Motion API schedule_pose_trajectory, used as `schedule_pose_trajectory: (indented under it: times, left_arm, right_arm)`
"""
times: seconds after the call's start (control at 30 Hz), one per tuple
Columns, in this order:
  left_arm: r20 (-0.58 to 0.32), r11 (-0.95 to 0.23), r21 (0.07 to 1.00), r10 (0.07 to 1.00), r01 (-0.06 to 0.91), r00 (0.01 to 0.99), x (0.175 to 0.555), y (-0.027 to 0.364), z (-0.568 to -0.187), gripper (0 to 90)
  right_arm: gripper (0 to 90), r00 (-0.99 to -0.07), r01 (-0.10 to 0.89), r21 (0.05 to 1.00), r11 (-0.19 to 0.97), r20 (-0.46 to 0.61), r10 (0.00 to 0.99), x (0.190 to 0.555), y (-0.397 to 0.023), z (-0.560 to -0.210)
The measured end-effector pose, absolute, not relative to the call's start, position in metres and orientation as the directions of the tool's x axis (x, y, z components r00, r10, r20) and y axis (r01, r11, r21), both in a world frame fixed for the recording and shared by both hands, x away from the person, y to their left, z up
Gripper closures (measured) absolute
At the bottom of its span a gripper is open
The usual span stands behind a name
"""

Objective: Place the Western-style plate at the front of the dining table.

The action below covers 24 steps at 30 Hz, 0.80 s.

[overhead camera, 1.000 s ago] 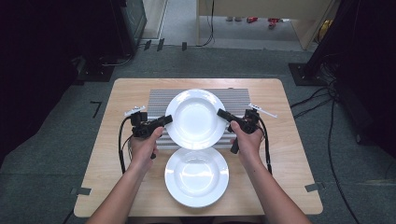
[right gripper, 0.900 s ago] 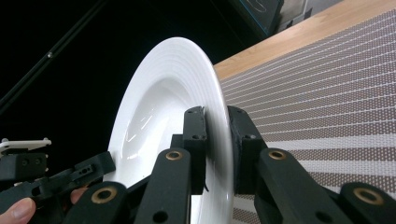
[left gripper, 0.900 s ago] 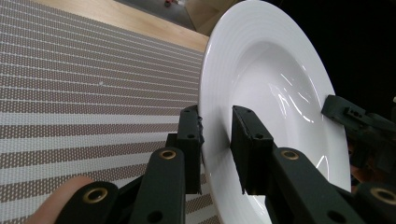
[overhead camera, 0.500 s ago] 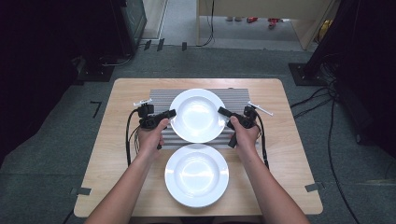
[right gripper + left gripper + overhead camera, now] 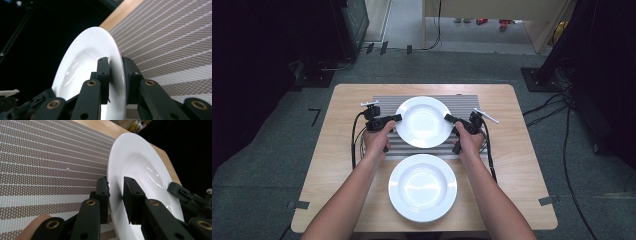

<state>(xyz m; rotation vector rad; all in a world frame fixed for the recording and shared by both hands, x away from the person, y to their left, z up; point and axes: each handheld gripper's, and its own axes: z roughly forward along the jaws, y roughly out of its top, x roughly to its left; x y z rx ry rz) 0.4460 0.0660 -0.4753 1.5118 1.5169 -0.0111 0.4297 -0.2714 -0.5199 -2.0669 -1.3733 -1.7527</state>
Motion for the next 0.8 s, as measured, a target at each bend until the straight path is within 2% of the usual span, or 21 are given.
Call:
schedule_pose_trajectory:
  times: [0.4,0.8]
  left_arm:
    - [-0.647,0.275,0.515,0.746,0.812,0.157,0.463,0.063,-0.497,75.8]
    - [-0.599,0.253,0.552,0.783,0.795,0.166,0.467,0.052,-0.503,73.0]
  right_arm:
    - [80.3,-0.009,0.654,0.434,-0.620,0.824,0.567,0.435,-0.271,-0.530]
    - [79.9,0.012,0.637,0.449,-0.627,0.807,0.590,0.437,-0.273,-0.534]
